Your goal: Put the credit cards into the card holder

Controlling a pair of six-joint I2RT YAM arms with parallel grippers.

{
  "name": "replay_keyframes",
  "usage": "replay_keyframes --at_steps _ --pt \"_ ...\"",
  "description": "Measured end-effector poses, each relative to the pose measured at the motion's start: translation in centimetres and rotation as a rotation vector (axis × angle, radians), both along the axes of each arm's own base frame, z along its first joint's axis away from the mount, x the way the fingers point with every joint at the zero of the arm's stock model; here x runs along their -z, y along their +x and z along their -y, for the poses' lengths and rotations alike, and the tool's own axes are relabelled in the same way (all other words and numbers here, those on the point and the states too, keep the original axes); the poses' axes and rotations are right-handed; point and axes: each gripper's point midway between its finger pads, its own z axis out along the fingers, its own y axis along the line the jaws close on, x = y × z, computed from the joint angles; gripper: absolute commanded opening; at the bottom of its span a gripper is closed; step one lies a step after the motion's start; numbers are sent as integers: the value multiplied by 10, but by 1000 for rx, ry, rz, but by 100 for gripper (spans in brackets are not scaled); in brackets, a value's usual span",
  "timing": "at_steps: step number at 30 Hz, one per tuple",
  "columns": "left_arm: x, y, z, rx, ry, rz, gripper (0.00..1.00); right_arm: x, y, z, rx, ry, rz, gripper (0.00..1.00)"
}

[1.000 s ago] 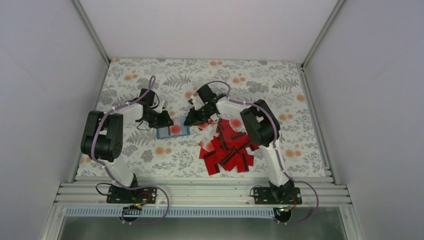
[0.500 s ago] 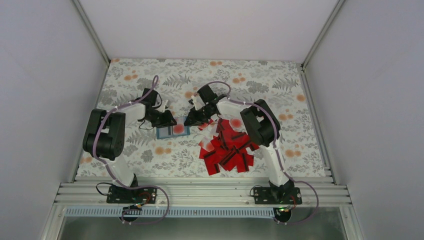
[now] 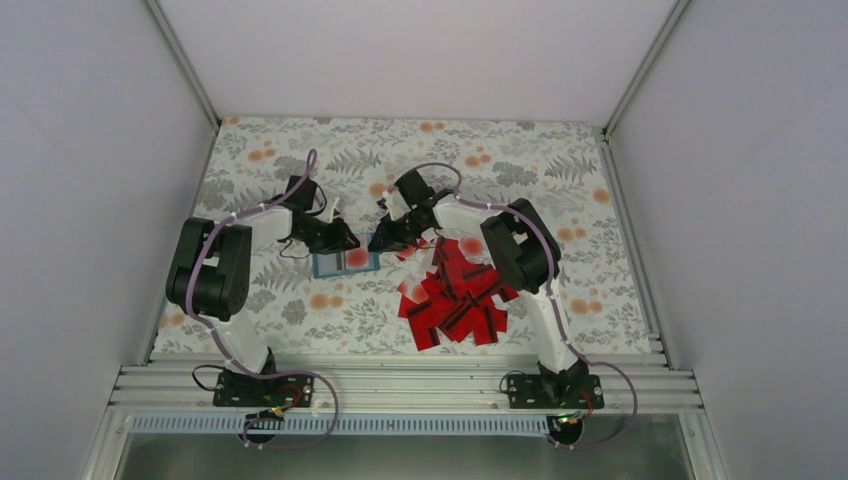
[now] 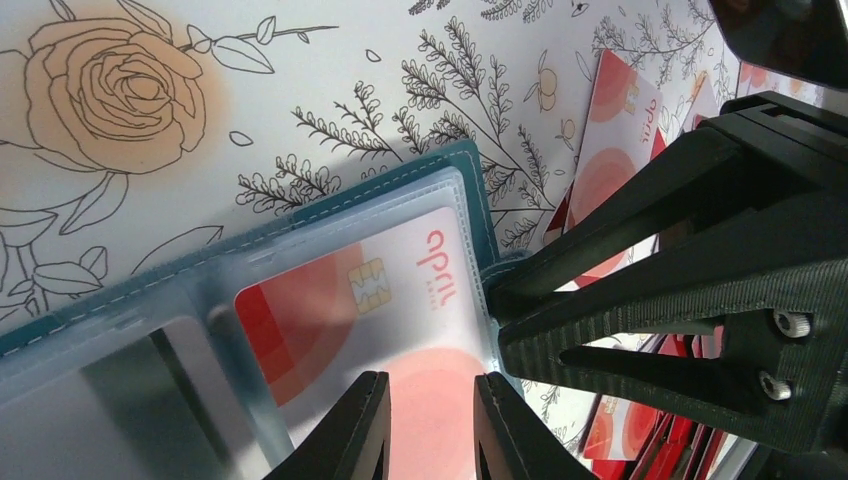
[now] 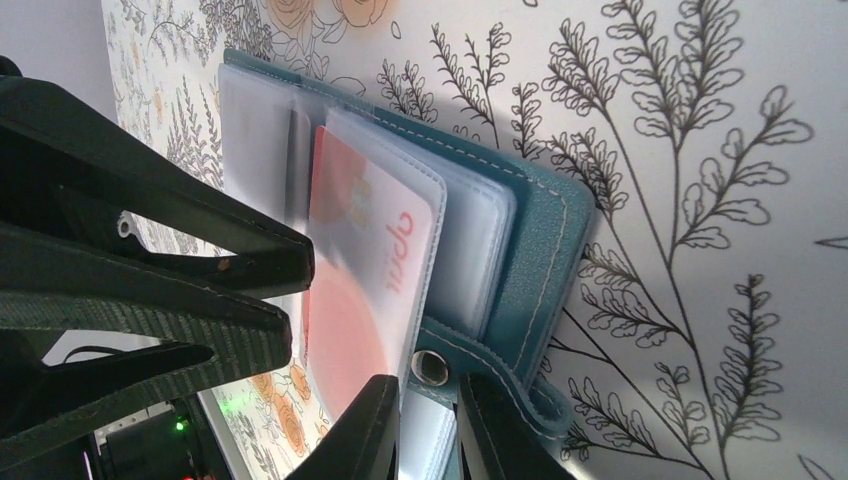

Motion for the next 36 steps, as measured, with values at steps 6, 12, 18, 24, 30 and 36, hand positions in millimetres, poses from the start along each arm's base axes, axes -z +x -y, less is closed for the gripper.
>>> replay_keyframes --at_steps 6,12,18,24,30,36 --pt "-10 0 -1 -8 -1 15 25 -1 1 1 -11 5 15 20" --pt "-42 2 -8 -25 31 107 36 -4 0 7 -42 -22 56 23" --pt "-61 0 -21 -58 102 172 58 -18 8 15 -52 -78 130 30" --pt "-52 -15 -40 -101 197 157 61 -36 16 27 -43 -140 227 32" --pt "-31 -29 -51 -115 257 101 58 -34 15 45 -68 -224 311 33" --pt "-24 -33 -52 -116 265 77 58 -29 10 51 -161 -259 396 37"
